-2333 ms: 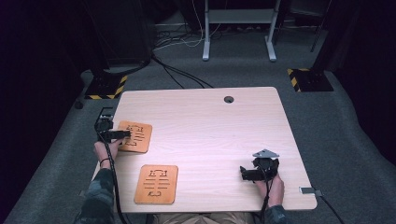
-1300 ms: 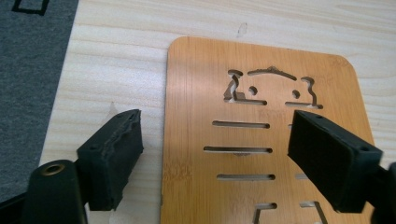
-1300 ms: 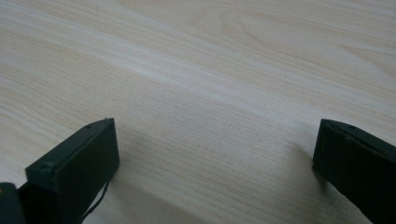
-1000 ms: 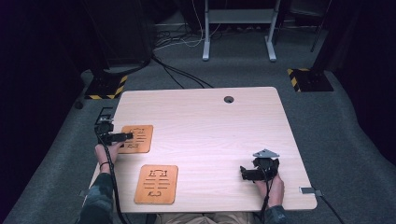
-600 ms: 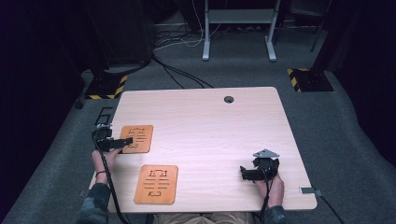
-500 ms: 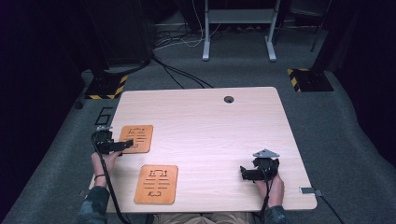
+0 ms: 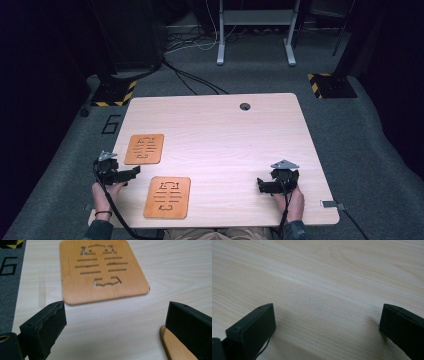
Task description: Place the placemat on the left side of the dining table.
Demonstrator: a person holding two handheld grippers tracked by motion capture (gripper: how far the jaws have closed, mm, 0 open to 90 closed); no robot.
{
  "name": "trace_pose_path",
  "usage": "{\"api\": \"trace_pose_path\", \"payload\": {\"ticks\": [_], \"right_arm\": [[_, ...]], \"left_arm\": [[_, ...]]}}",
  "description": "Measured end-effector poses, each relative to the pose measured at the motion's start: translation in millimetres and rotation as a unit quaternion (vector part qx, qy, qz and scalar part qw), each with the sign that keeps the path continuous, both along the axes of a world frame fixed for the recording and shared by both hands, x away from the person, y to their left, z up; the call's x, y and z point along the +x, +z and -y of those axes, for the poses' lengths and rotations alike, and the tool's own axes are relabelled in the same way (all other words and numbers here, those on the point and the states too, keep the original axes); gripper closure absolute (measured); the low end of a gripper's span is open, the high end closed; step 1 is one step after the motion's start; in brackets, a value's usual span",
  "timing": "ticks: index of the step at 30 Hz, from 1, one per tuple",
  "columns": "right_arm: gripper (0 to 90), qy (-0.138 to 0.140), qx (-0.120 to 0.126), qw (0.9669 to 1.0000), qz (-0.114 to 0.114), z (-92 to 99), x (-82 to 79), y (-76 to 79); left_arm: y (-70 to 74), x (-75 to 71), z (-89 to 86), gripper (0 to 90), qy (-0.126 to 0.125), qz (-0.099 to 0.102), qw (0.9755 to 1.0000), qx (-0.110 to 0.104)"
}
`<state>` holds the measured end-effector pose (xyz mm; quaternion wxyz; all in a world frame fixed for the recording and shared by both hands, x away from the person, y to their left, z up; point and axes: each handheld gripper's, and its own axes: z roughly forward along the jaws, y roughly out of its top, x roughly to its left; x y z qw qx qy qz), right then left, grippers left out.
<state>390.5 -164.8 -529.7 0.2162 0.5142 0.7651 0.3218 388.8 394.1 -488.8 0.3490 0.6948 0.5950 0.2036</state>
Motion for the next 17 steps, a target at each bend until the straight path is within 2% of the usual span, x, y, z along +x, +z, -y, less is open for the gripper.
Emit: {"api": "trace_pose_path", "payload": {"ticks": [1, 4, 9, 10, 12, 14, 17], "right_arm": [[0.0, 0.000, 0.000, 1.0000, 0.000, 0.0, 0.0, 0.0], [0.0, 0.000, 0.000, 1.0000, 0.000, 0.0, 0.0, 0.0], [0.0, 0.001, 0.001, 1.0000, -0.001, -0.1, -0.1, 0.1], [0.0, 0.001, 0.001, 1.0000, -0.001, 0.0, -0.2, 0.1], [0.0, 0.001, 0.001, 1.0000, -0.001, 0.0, -0.2, 0.1], [0.0, 0.001, 0.001, 1.0000, -0.001, 0.0, -0.2, 0.1], [0.0, 0.001, 0.001, 1.0000, 0.000, -0.1, -0.1, 0.1]], "left_arm": [[-4.2, -3.8, -0.2, 2.8, 0.003, 0.002, 1.0000, 0.003], [-18.6, -13.0, -1.6, 2.2, 0.005, -0.011, 0.9999, 0.007], [-38.6, -23.5, -4.2, 1.0, 0.018, -0.010, 0.9997, 0.015], [-40.6, -25.2, -4.2, 0.4, 0.022, 0.000, 0.9995, 0.022], [-42.8, -27.4, -3.9, 0.4, 0.023, 0.006, 0.9989, 0.041], [-43.6, -26.9, -1.4, 0.3, 0.026, 0.001, 0.9975, 0.065], [-43.6, -26.9, -1.3, 0.1, 0.026, 0.001, 0.9975, 0.065]]}}
